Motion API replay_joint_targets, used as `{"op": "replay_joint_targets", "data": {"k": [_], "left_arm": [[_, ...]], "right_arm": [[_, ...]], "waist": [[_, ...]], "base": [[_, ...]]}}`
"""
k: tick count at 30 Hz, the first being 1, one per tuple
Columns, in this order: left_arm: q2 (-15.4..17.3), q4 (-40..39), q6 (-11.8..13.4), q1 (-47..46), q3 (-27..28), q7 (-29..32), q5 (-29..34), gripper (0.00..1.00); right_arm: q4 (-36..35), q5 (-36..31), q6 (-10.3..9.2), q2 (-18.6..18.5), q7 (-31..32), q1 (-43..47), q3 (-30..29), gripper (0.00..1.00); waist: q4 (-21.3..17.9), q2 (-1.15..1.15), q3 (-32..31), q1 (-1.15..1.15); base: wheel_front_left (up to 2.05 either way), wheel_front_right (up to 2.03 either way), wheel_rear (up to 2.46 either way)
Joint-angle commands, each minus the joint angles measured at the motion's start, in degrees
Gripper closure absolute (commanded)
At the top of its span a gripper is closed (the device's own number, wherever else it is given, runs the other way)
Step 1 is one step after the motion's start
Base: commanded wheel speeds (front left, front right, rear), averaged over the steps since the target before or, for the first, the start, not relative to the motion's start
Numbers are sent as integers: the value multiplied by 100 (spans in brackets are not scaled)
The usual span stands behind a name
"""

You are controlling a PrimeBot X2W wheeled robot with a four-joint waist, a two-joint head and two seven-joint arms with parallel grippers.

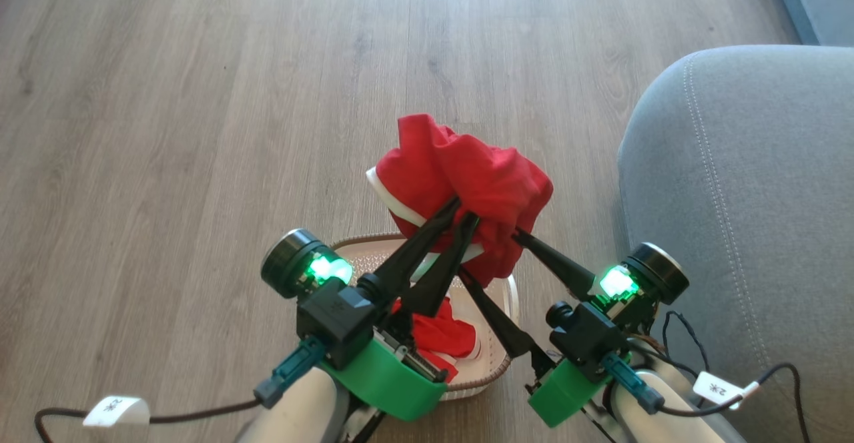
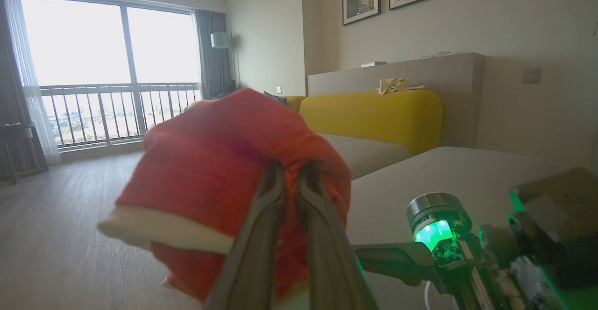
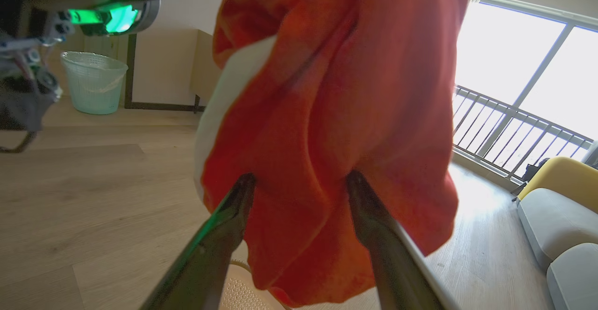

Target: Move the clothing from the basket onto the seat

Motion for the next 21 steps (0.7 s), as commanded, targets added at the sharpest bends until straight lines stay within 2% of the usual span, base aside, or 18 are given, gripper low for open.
{"op": "replay_joint_targets", "data": {"k": [1,21], "left_arm": [[16,-188,-25,-262,138,-55,-32,100],[16,0,-85,-299,-184,-55,-118,100]], "right_arm": [[-157,-39,-1,87,-38,-260,83,0],[-128,-154,-1,393,-38,-403,-208,0]], "waist": [[10,0,-9,0],[53,0,16,0]], "base": [[0,0,0],[0,0,0]]}}
